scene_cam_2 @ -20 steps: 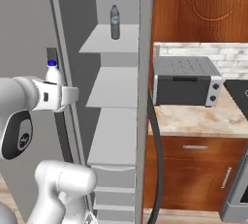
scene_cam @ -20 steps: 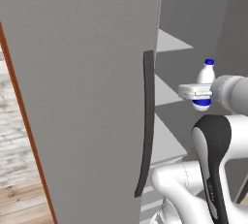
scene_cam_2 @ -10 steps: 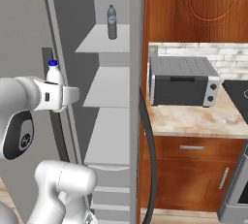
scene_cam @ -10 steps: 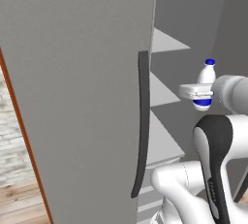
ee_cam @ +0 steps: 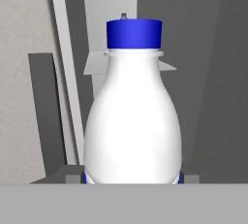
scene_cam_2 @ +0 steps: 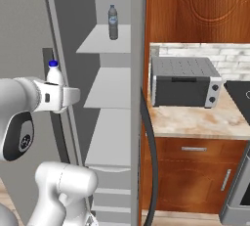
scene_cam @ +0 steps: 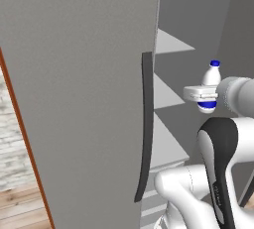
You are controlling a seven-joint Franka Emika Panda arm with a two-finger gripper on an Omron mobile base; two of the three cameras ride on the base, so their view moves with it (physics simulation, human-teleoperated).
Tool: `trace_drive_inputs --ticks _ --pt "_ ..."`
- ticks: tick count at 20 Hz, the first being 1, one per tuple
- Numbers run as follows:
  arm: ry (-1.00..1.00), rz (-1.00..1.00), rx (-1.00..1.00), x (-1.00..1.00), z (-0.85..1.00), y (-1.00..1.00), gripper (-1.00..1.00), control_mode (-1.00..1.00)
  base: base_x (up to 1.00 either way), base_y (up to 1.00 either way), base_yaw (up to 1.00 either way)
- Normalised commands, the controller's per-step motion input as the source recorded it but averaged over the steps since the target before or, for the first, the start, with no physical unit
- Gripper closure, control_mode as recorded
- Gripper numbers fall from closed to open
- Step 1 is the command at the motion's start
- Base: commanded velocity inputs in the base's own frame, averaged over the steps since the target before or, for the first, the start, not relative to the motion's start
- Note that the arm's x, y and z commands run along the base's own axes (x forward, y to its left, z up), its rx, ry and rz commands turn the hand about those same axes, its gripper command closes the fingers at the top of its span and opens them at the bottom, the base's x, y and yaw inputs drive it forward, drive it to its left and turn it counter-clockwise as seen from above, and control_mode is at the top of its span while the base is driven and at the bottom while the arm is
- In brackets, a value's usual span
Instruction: Take the bottled waters from the counter and place them in the freezer to freeze. Close the freezer door after placing the bottles.
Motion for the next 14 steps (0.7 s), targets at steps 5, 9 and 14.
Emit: trace_drive_inputs --ticks 5,9,14 --pt "0.00 0.00 0.00 0.00 0.00 0.00 1.00 1.00 0.00 0.00 0.00" --pt "0.00 0.00 0.00 0.00 0.00 0.00 1.00 1.00 0.03 0.00 0.01" --pt "0.00 0.00 0.00 0.10 0.02 0.00 1.00 -1.00 0.00 0.00 0.00"
